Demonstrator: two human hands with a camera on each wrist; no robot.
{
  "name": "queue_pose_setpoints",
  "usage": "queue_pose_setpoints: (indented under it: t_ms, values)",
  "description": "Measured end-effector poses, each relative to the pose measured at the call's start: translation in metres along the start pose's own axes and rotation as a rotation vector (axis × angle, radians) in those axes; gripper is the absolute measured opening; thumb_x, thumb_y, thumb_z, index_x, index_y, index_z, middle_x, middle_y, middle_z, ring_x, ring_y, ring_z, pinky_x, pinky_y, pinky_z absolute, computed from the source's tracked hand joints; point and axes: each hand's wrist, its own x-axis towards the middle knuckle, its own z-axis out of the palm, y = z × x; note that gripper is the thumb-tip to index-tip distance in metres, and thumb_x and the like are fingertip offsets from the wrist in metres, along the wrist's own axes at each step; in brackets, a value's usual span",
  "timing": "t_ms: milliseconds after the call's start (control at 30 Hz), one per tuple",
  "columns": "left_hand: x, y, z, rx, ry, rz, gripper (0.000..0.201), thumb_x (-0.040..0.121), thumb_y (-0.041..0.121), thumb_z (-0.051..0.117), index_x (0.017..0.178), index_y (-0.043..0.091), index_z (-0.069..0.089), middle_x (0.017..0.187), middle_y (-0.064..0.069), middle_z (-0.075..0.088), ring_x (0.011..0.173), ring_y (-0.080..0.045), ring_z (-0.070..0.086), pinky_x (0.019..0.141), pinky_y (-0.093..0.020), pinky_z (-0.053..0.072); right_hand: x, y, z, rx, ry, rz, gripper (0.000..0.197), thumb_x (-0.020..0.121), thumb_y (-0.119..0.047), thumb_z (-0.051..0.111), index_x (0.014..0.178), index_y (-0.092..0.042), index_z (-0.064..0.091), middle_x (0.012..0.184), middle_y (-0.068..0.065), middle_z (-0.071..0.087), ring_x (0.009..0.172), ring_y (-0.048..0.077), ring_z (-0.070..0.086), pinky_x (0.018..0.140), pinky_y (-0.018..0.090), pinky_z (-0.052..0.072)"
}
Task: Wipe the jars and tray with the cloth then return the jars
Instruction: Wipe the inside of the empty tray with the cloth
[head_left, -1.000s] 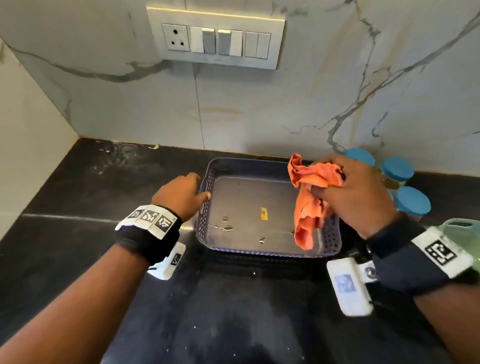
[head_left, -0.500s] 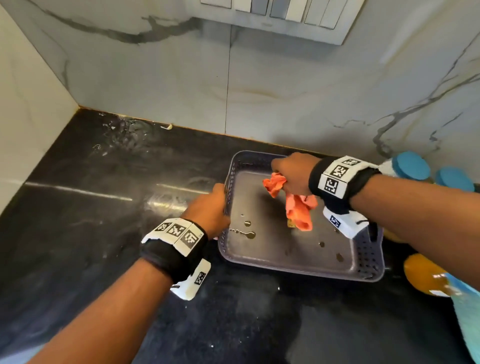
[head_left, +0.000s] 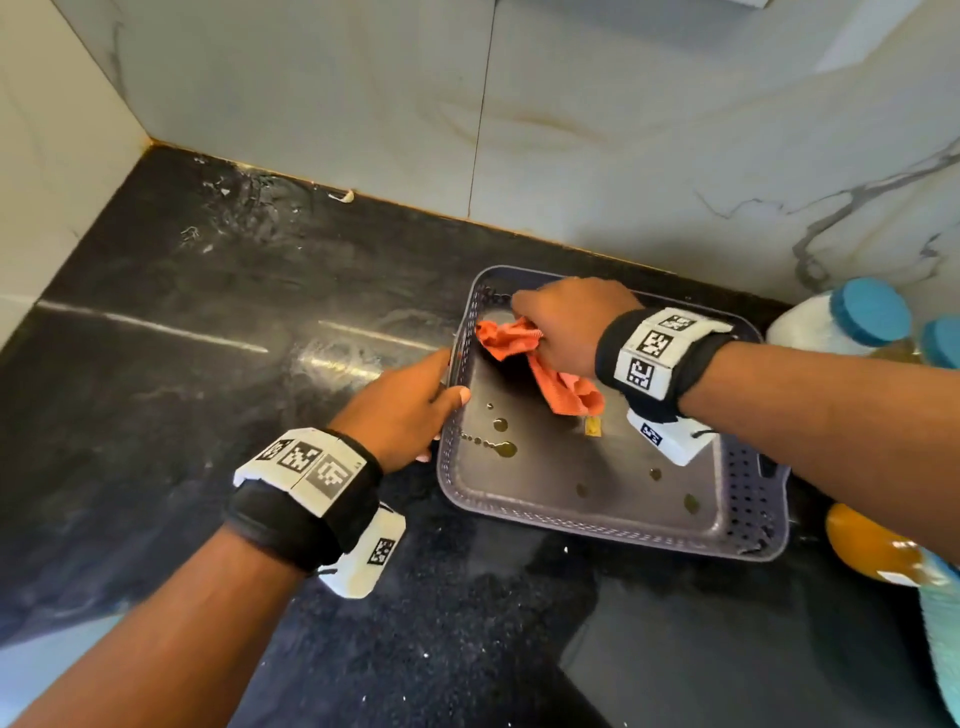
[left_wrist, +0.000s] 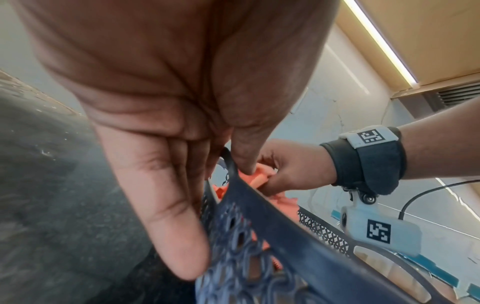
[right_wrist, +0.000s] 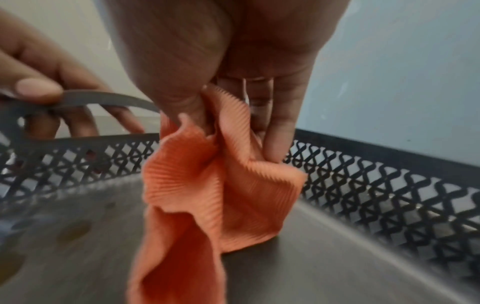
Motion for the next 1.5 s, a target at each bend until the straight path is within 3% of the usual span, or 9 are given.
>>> queue_pose_setpoints:
  t_ms: [233,400,533,667,800,1000,1233,1400,1500]
  values:
    - [0.001,-0.004,0.001,0.016,0.048,0.017,0.017,0.105,0.028,0.048,0.119,0.031,0.058,0.103,-0.004,0.071,0.086,-0.025,0.072,0.076,-0.046,0.062,0.002,-0.031,0.019,0.119,-0.204,-0.211,0.015,0.085,-0.033,0.065,0.091,-0.019,0.062,0.082,0.000,0.054,0.078,0.025,0.058,0.065,0.031,0.041]
    - [0.000,-0.003,0.001,0.109,0.073,0.051,0.020,0.104,0.032,0.047,0.120,0.030,0.058,0.102,-0.004,0.071,0.087,-0.027,0.070,0.078,-0.046,0.060,-0.011,-0.034,0.036,0.160,-0.160,-0.326,0.020,0.090,-0.017,0.057,0.106,-0.023,0.066,0.093,0.002,0.059,0.088,0.028,0.060,0.071,0.034,0.048]
    - [0.002,0.003,0.003,0.261,0.068,0.036,0.025,0.104,0.028,0.043,0.127,0.023,0.050,0.103,-0.010,0.069,0.086,-0.030,0.065,0.080,-0.043,0.055,-0.025,-0.053,0.039,0.157,-0.274,-0.503,0.035,0.081,-0.007,0.058,0.110,-0.024,0.068,0.102,0.000,0.063,0.098,0.026,0.061,0.081,0.036,0.053]
    - [0.005,0.009,0.011,0.406,0.034,-0.002,0.029,0.101,0.021,0.045,0.128,0.014,0.037,0.096,-0.015,0.066,0.081,-0.035,0.062,0.075,-0.044,0.052,-0.039,-0.072,0.042,0.058,-0.359,-0.657,0.042,0.084,-0.011,0.060,0.124,-0.023,0.060,0.120,0.004,0.061,0.108,0.028,0.060,0.087,0.039,0.054]
    - [0.003,0.009,0.012,0.523,0.010,-0.005,0.017,0.104,0.022,0.037,0.117,0.012,0.035,0.086,-0.009,0.061,0.073,-0.032,0.057,0.073,-0.045,0.052,-0.035,-0.075,0.030,-0.173,-0.362,-0.773,0.041,0.088,-0.012,0.058,0.128,-0.021,0.056,0.125,0.006,0.059,0.107,0.031,0.062,0.080,0.040,0.054]
    - [0.000,0.009,0.004,0.536,-0.063,0.005,0.018,0.105,0.029,0.038,0.115,0.016,0.032,0.077,-0.002,0.054,0.068,-0.025,0.055,0.066,-0.041,0.045,0.029,-0.033,0.007,-0.143,-0.146,-0.403,0.029,0.088,-0.014,0.058,0.116,-0.018,0.063,0.114,0.007,0.064,0.104,0.028,0.063,0.083,0.034,0.049]
    - [-0.012,0.002,-0.001,0.376,-0.196,0.020,0.060,0.103,0.032,0.048,0.151,0.028,0.012,0.088,0.000,0.062,0.067,-0.015,0.059,0.070,-0.039,0.053,0.032,-0.002,0.029,0.114,-0.067,-0.187,0.031,0.089,-0.013,0.060,0.120,-0.016,0.066,0.119,0.007,0.060,0.112,0.026,0.056,0.091,0.035,0.045]
    - [-0.019,0.004,0.008,0.207,-0.147,-0.021,0.039,0.102,0.017,0.039,0.138,0.024,0.026,0.100,-0.009,0.068,0.070,-0.022,0.071,0.077,-0.044,0.060,-0.002,-0.031,0.047,0.230,-0.059,-0.423,0.034,0.078,-0.008,0.066,0.110,-0.014,0.071,0.121,0.010,0.061,0.106,0.031,0.061,0.088,0.037,0.053]
    - [-0.020,0.007,0.015,0.236,-0.084,-0.047,0.036,0.102,0.015,0.038,0.137,0.021,0.030,0.113,-0.011,0.066,0.093,-0.028,0.068,0.083,-0.041,0.055,-0.033,-0.055,0.049,0.061,-0.193,-0.670,0.026,0.079,-0.012,0.065,0.104,-0.016,0.072,0.117,0.008,0.060,0.098,0.028,0.063,0.079,0.036,0.057]
